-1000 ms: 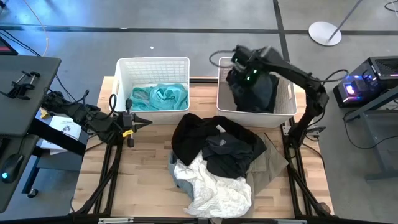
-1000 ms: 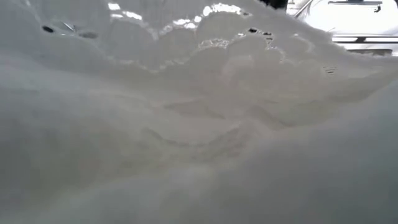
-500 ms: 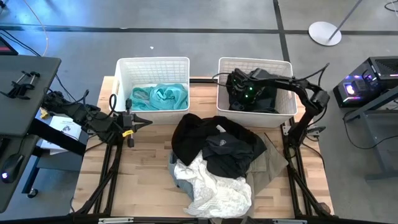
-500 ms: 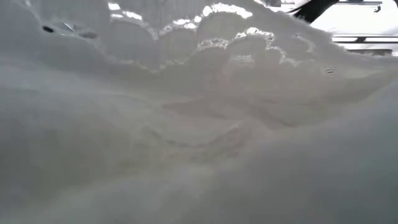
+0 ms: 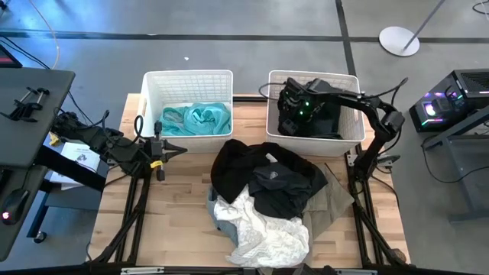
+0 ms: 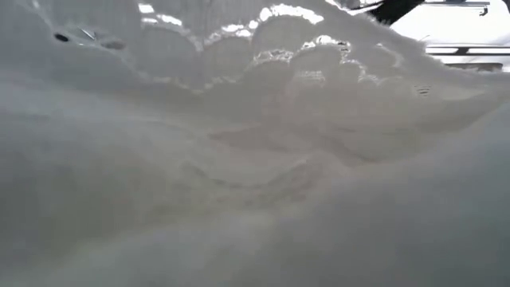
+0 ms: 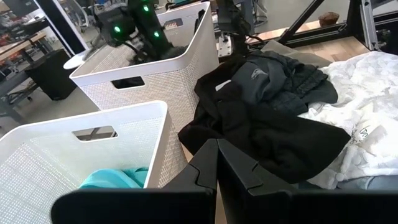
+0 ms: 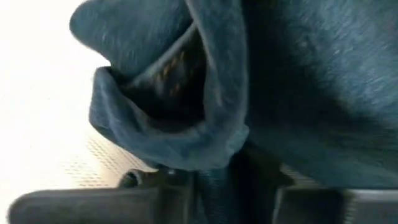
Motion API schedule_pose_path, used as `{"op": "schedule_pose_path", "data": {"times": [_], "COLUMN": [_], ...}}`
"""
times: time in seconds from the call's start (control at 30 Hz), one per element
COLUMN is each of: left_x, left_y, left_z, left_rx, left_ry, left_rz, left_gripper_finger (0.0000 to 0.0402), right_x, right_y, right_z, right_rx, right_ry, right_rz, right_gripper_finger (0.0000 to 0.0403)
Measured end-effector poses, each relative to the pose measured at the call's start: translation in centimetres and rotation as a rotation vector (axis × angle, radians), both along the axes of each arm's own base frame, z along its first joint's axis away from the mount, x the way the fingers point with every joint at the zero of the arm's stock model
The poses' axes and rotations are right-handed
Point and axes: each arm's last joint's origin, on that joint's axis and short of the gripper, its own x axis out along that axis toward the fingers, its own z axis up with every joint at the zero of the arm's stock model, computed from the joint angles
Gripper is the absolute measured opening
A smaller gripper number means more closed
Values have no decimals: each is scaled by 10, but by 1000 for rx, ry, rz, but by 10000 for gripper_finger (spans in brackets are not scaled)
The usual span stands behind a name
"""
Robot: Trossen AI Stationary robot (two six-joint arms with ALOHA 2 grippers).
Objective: Sort clothes
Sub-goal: Put the dark blue pants into the right white laundry bin, then put the dark blue shorts into the right white laundry bin
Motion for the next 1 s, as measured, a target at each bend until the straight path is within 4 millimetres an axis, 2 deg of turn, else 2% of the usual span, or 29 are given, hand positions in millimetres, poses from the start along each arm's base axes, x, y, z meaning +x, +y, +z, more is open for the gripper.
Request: {"op": "schedule_pose_path", "data": {"times": [0.17, 0.3, 0.43, 0.57, 0.67, 0.77, 0.87, 1.0], "left_x": [0, 0, 0, 0, 0, 1, 3, 7], "left_y": [0, 0, 0, 0, 0, 0, -1, -3], "left_z": [0, 0, -1, -1, -2, -2, -3, -4], "left_rx": [0, 1, -3, -35, -37, -30, -24, 2], "left_ry": [0, 4, 5, 4, 9, 10, 18, 35], "left_rz": [0, 0, 2, 12, 14, 12, 15, 9], "left_gripper_finger": [0, 0, 0, 0, 0, 0, 0, 0], "right_x": [6, 11, 15, 10, 7, 2, 0, 1], "right_y": [-2, 11, 41, 94, 144, 193, 238, 289], "right_z": [42, 84, 123, 148, 150, 142, 123, 89], "right_rx": [-44, -129, -306, -437, -499, -561, -574, -502], "right_ry": [-13, 15, -22, -114, -201, -315, -457, -630], "right_rz": [11, 28, 106, 186, 252, 318, 359, 464], "right_gripper_finger": [155, 172, 173, 173, 174, 174, 174, 174]}}
